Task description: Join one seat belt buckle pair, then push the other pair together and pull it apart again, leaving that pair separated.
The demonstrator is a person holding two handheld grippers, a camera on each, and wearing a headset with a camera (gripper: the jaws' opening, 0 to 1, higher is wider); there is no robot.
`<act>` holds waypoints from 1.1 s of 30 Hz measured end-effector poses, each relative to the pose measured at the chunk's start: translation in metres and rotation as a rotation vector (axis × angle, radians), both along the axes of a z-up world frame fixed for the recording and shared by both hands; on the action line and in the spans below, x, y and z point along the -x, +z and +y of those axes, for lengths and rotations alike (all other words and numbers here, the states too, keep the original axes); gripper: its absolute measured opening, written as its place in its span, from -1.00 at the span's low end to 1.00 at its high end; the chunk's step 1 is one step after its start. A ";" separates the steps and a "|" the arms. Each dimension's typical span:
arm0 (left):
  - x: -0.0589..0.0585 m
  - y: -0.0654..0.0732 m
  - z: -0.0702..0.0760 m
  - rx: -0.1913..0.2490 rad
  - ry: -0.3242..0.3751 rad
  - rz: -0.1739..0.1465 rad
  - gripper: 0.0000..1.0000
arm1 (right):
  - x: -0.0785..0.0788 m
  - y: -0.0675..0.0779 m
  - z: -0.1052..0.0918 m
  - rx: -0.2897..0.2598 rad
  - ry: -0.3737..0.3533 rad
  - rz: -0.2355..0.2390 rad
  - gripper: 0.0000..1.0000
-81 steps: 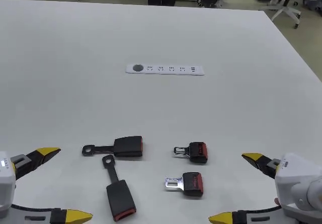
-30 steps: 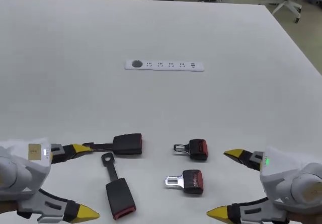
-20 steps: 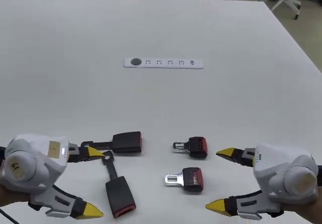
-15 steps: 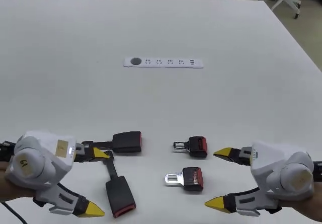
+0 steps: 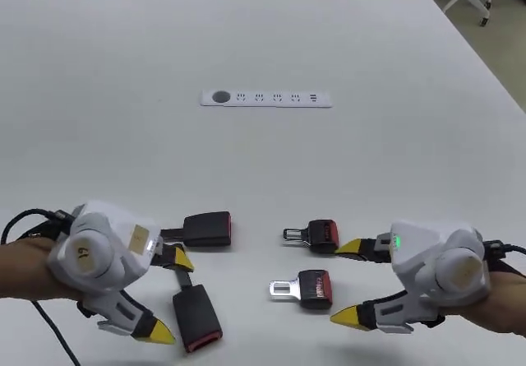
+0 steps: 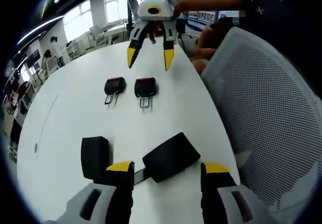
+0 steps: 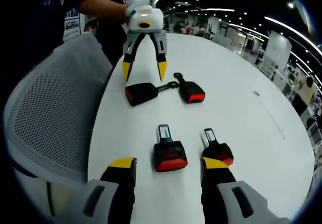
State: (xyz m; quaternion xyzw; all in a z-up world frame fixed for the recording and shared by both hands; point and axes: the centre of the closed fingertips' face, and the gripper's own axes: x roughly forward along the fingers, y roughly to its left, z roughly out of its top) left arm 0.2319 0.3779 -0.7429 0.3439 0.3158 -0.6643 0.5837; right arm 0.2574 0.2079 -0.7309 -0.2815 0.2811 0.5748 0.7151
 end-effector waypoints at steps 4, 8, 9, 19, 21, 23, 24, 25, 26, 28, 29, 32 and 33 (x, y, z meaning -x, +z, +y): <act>0.002 -0.010 0.002 -0.061 -0.072 -0.005 0.08 | 0.000 -0.005 0.002 0.022 0.033 0.007 -0.05; 0.005 -0.016 -0.001 -0.099 -0.145 -0.017 0.07 | 0.000 -0.009 0.004 0.036 0.058 0.018 -0.06; 0.006 -0.016 -0.002 -0.108 -0.165 -0.015 0.08 | -0.001 -0.010 0.005 0.037 0.063 0.020 -0.06; 0.006 -0.021 -0.008 -0.157 -0.299 -0.037 0.04 | -0.002 -0.018 0.011 0.074 0.123 0.040 -0.13; 0.007 -0.022 -0.008 -0.165 -0.328 -0.041 0.02 | -0.002 -0.020 0.012 0.077 0.134 0.044 -0.15; 0.009 -0.022 -0.009 -0.174 -0.355 -0.040 0.00 | -0.002 -0.022 0.013 0.079 0.143 0.050 -0.18; 0.009 -0.023 -0.008 -0.182 -0.366 -0.040 -0.02 | -0.003 -0.024 0.014 0.083 0.147 0.053 -0.19; 0.009 -0.024 -0.007 -0.185 -0.378 -0.041 -0.05 | -0.003 -0.027 0.014 0.086 0.151 0.054 -0.20; 0.008 -0.025 -0.008 -0.185 -0.382 -0.048 -0.05 | -0.004 -0.029 0.014 0.089 0.154 0.056 -0.20; 0.006 -0.025 -0.009 -0.186 -0.383 -0.046 -0.09 | -0.003 -0.031 0.014 0.094 0.164 0.061 -0.22; 0.006 -0.025 -0.009 -0.186 -0.385 -0.047 -0.11 | -0.002 -0.032 0.015 0.095 0.168 0.063 -0.23; 0.004 -0.026 -0.009 -0.191 -0.393 -0.052 -0.14 | -0.002 -0.034 0.015 0.105 0.176 0.062 -0.25; 0.003 -0.026 -0.009 -0.192 -0.392 -0.052 -0.15 | -0.002 -0.034 0.015 0.106 0.177 0.060 -0.26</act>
